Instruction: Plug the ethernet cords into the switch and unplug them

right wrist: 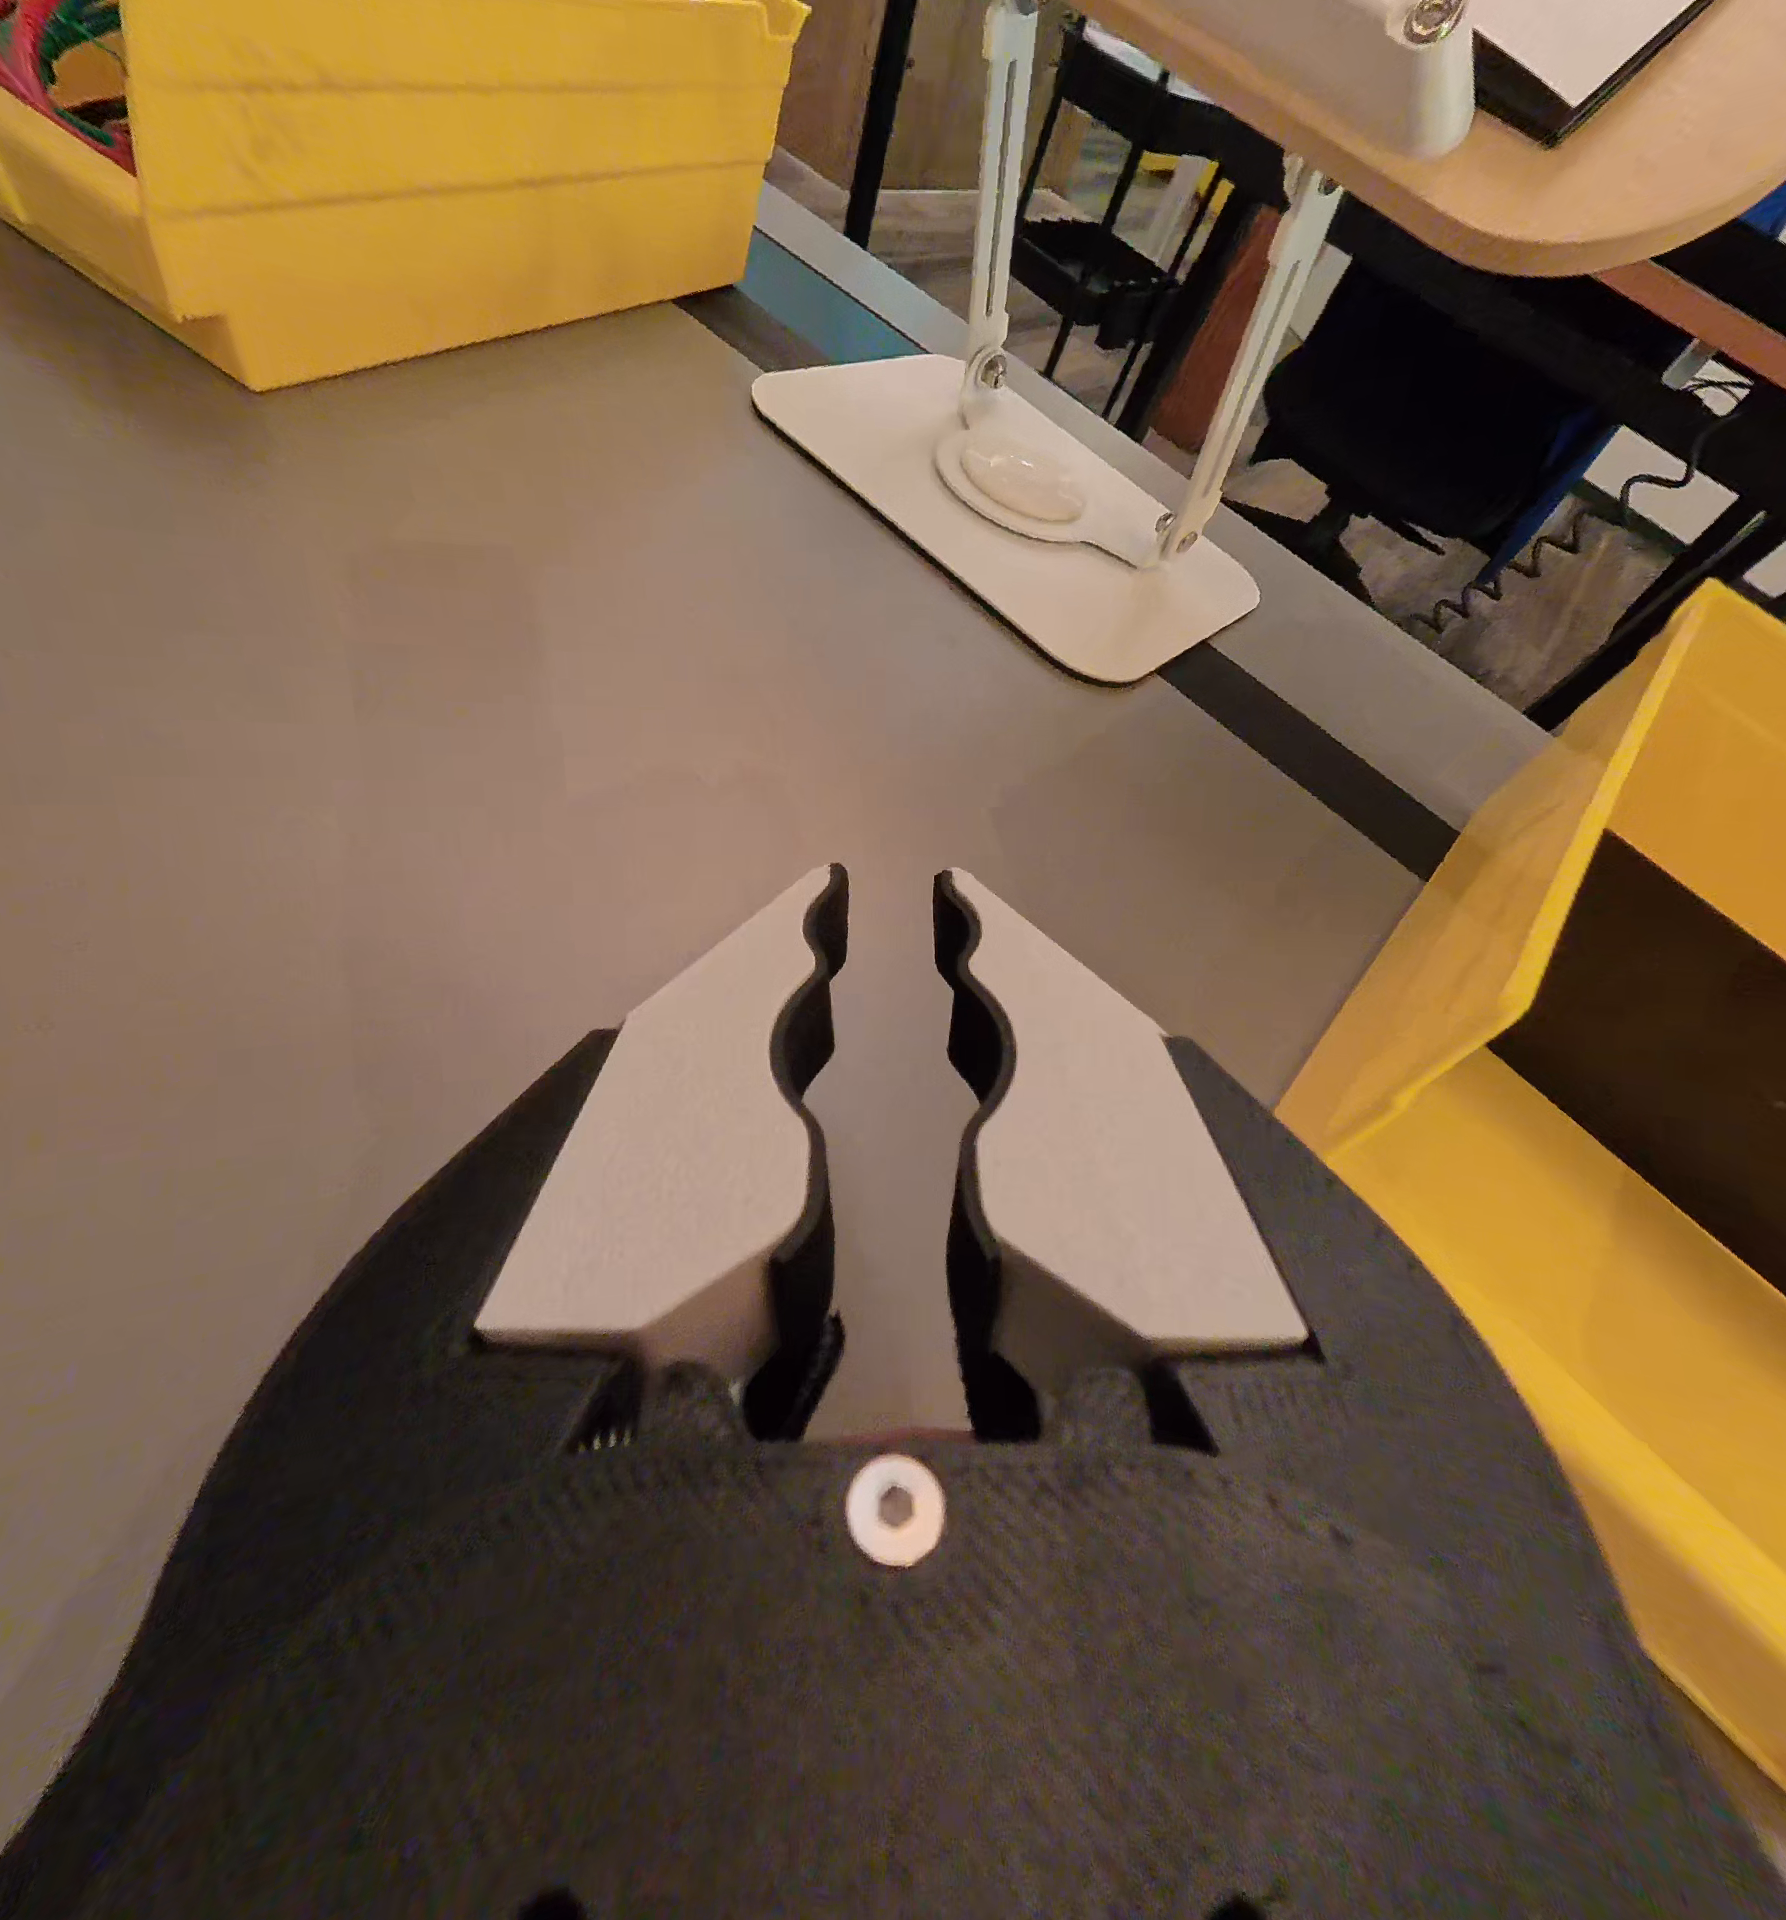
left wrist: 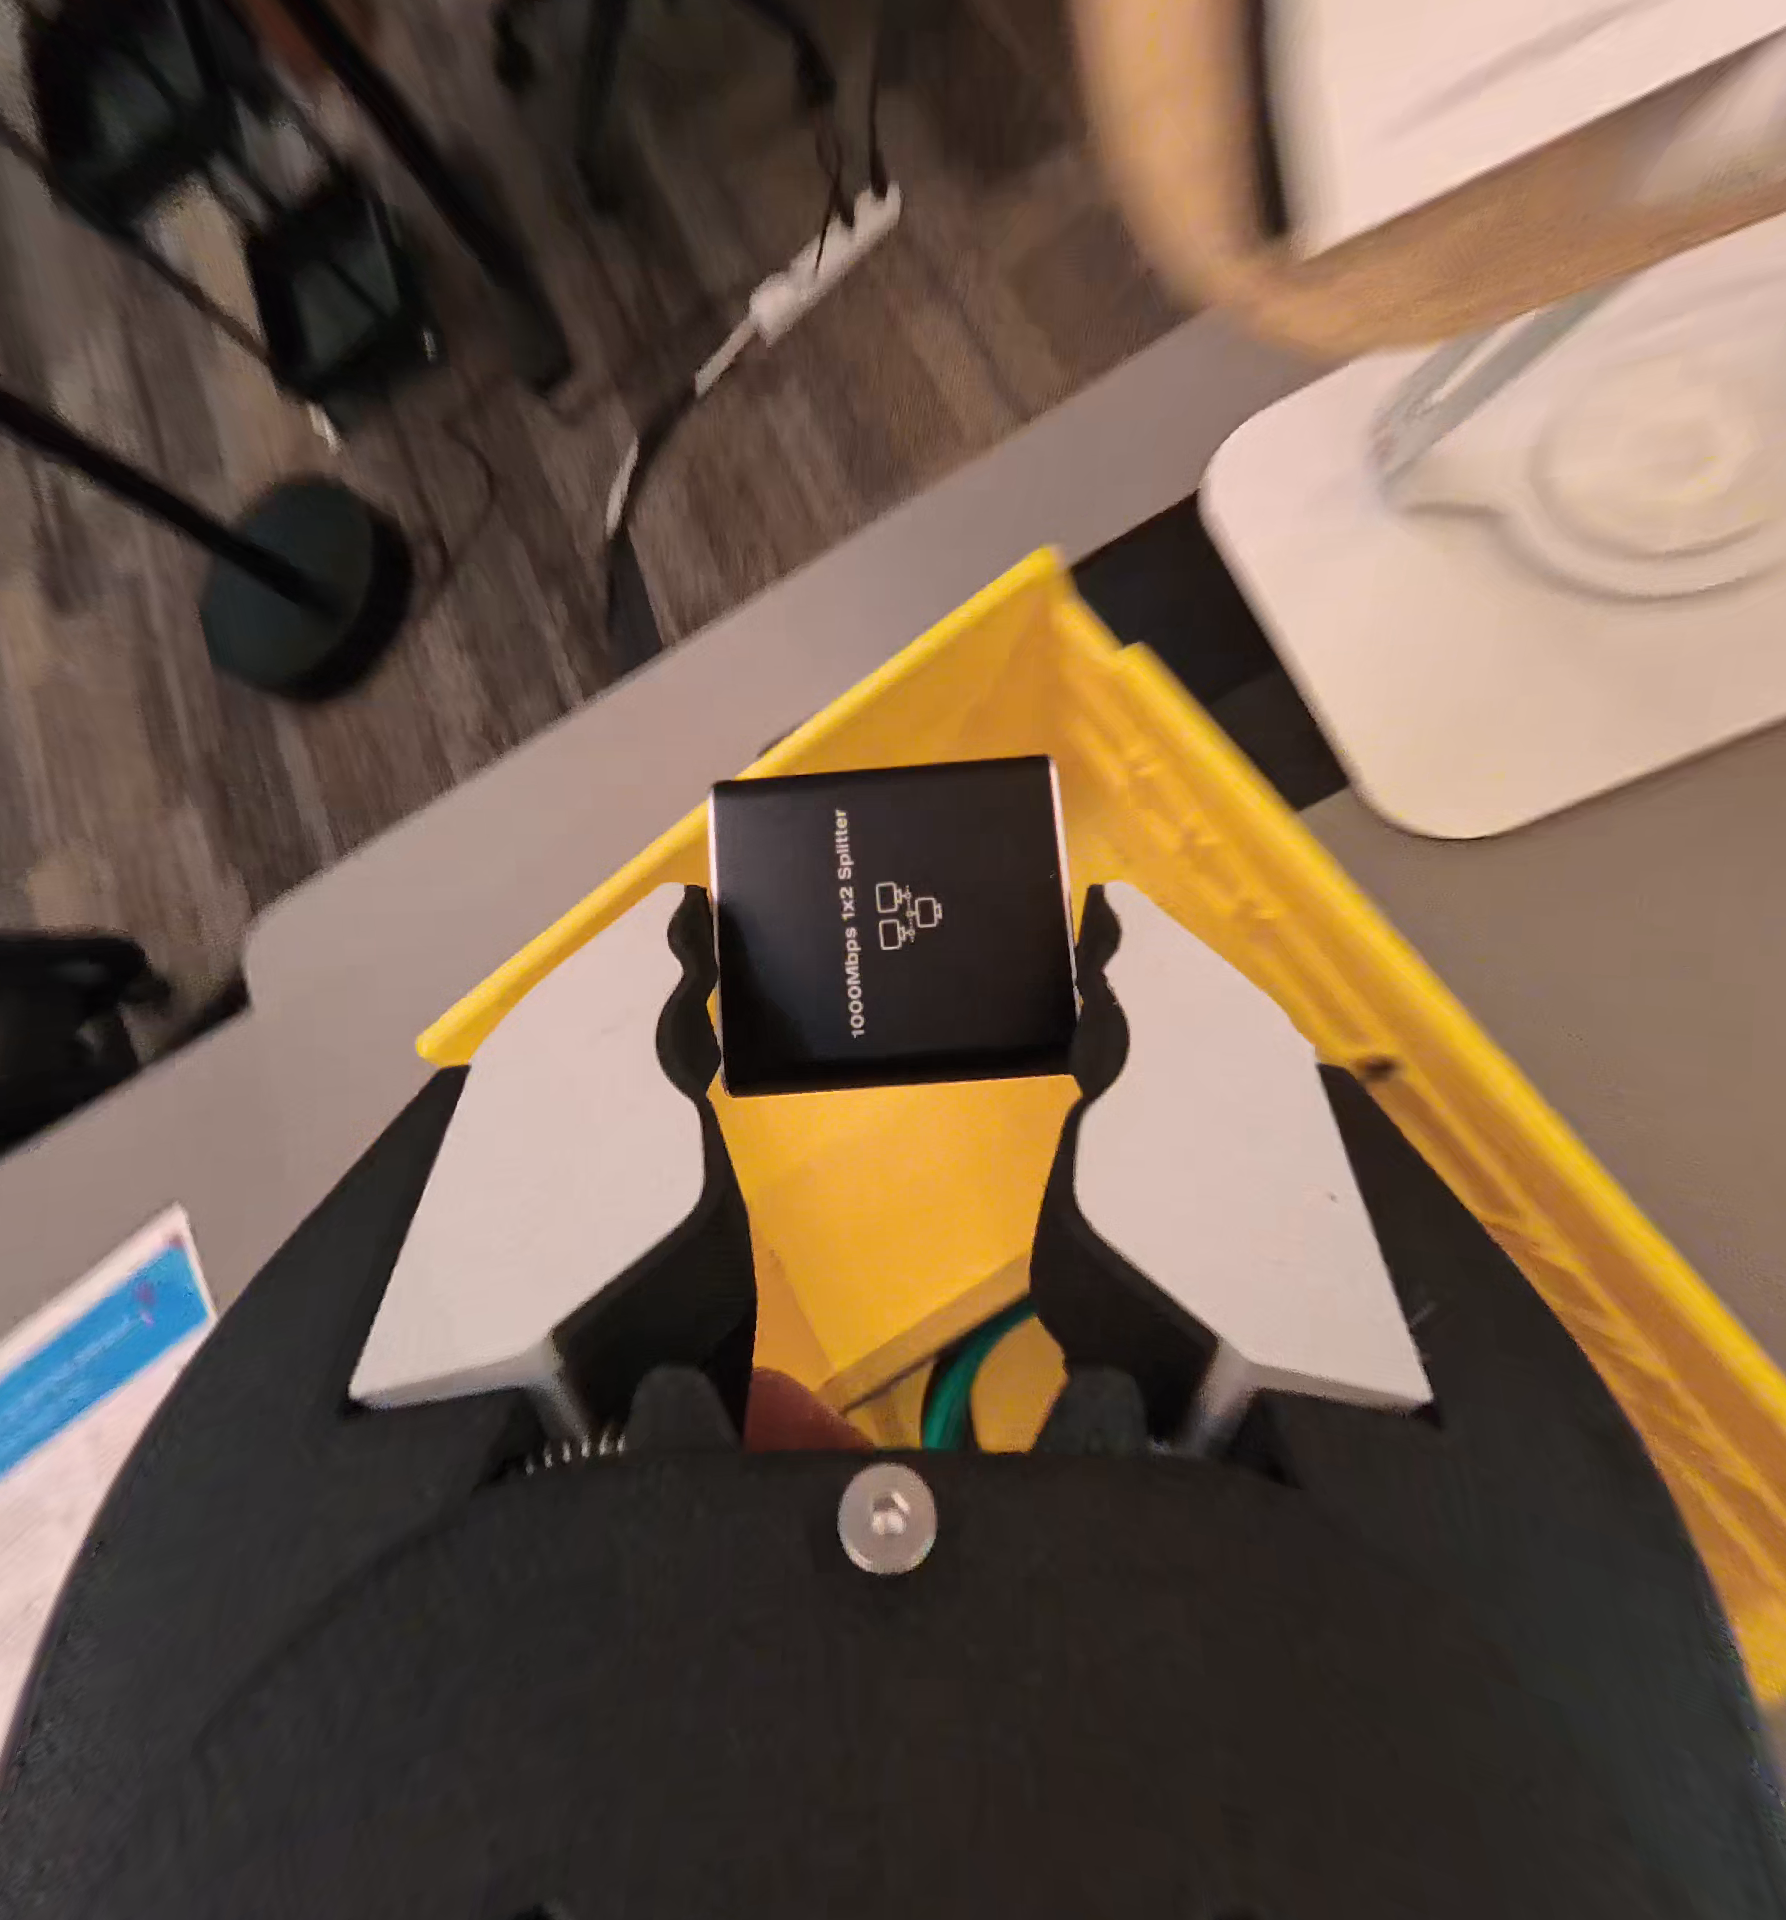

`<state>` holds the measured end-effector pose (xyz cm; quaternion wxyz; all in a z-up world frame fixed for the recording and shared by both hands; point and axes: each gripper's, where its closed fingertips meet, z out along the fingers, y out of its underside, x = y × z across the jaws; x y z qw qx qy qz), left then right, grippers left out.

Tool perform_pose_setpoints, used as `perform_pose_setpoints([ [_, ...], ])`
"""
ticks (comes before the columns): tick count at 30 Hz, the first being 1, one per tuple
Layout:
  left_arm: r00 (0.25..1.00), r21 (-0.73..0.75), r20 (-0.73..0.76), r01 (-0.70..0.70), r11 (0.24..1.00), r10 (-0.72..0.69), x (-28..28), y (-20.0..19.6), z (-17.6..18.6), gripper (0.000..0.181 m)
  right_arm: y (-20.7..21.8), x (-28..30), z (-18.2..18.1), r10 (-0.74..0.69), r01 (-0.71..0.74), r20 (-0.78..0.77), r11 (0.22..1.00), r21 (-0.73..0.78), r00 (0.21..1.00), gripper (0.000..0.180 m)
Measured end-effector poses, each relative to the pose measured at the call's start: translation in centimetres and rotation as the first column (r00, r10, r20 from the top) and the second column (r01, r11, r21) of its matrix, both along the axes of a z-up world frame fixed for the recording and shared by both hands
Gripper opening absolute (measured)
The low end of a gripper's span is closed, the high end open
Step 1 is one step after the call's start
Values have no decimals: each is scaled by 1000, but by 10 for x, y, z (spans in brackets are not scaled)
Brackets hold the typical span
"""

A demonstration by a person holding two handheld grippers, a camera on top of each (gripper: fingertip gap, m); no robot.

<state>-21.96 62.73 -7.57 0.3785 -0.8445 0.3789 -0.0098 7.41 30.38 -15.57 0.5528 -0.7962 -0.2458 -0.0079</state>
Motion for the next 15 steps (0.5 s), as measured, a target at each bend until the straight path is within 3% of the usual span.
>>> perform_pose_setpoints([
  [3,977,116,35,206,972,-211,45,-60,42,66,1,4,4,-11,11,-21,1000,7,1000,14],
  [6,906,144,6,418,897,-423,102,-136,43,66,1,9,8,-22,23,-32,1000,11,999,14],
  [8,854,118,-62,521,846,-517,134,-184,23,66,1,15,10,-35,35,-29,999,17,999,14],
  [15,600,-164,-29,786,596,-799,224,-330,-105,66,1,39,10,-82,83,-30,996,15,996,14],
])
